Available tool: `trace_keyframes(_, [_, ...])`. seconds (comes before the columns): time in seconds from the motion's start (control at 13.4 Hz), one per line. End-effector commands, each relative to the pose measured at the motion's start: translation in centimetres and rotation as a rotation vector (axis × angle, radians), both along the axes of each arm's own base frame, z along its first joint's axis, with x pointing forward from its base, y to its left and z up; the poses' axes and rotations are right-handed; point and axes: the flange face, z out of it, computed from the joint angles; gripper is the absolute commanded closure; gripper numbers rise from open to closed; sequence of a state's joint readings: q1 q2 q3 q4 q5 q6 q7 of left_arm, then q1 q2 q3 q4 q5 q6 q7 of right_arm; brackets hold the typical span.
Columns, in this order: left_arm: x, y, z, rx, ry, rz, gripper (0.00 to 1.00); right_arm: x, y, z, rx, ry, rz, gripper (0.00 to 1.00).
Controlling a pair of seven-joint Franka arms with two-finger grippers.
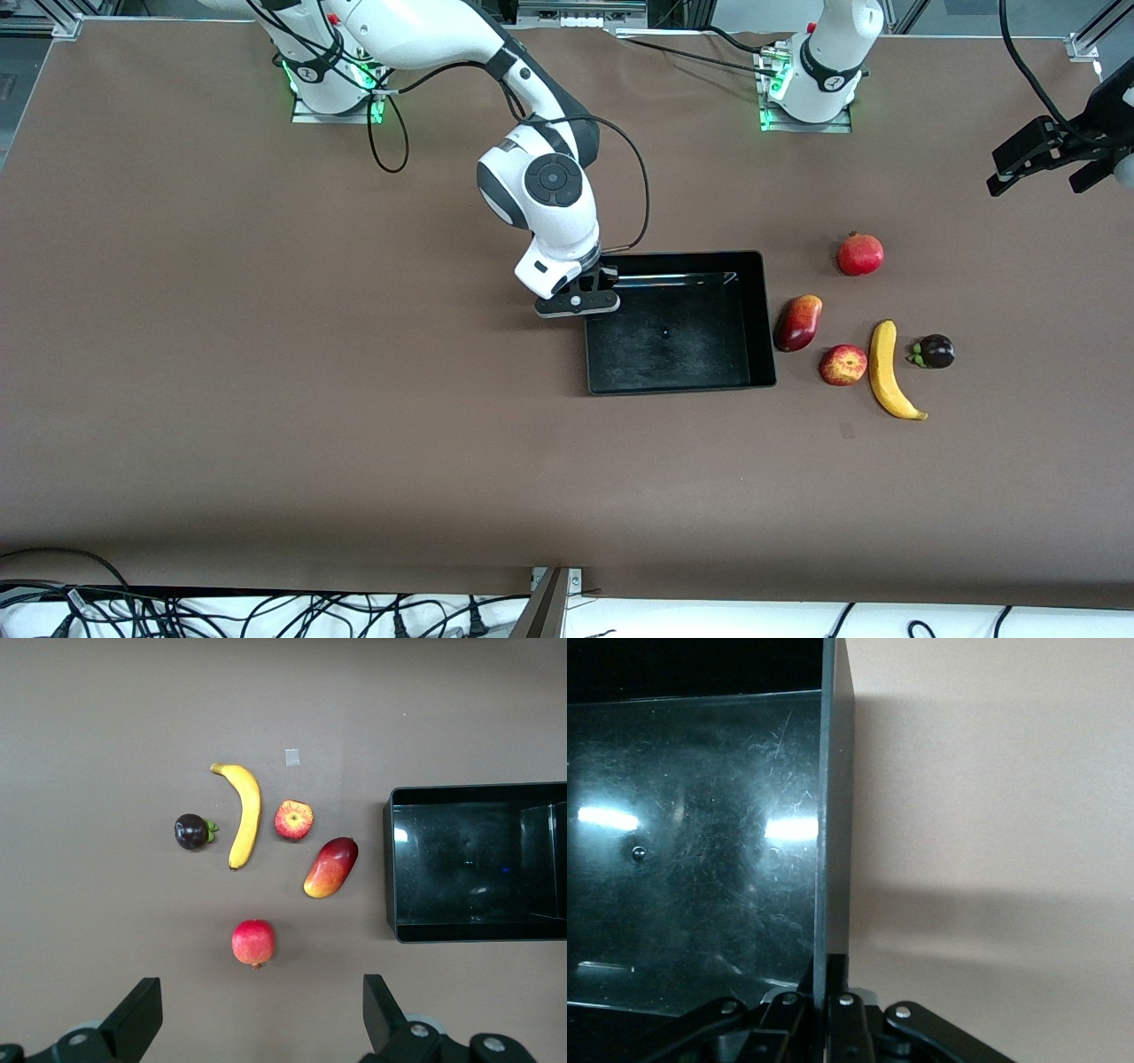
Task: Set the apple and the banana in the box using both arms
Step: 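Slide the black box with the right gripper toward the fruit, then release the box and raise the right gripper while the left gripper reaches out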
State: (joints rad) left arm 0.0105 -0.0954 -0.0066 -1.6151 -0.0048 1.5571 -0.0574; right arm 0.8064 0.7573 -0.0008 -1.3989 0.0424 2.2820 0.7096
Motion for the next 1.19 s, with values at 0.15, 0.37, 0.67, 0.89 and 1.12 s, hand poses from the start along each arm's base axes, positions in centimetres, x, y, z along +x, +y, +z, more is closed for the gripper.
trace_keyframes(0.15, [0.2, -0.3, -0.1, -0.02, 0.004, 0.004, 0.0, 0.8, -0.2, 1.5, 0.025, -0.023, 0.004, 0.0])
trace_keyframes(0.37, [0.9, -0.3, -0.7, -0.022, 0.011, 0.001, 0.0, 3.5, -4.5, 8.7, -0.008, -0.021, -0.042, 0.0])
trace_keyframes(0.67, [6.1, -0.3, -6.1, -0.048, -0.027, 0.015, 0.0, 7.0, -13.4, 17.7, -0.077, -0.029, -0.163, 0.0])
trace_keyframes(0.89, [9.1, -0.2, -10.6, -0.046, -0.028, 0.021, 0.0, 9.1, -22.0, 22.3, -0.159, -0.001, -0.152, 0.0])
trace_keyframes(1.12, [11.4, -0.1, -15.5, -0.044, -0.021, 0.026, 0.0, 8.8, -30.1, 26.4, -0.217, 0.097, -0.179, 0.0])
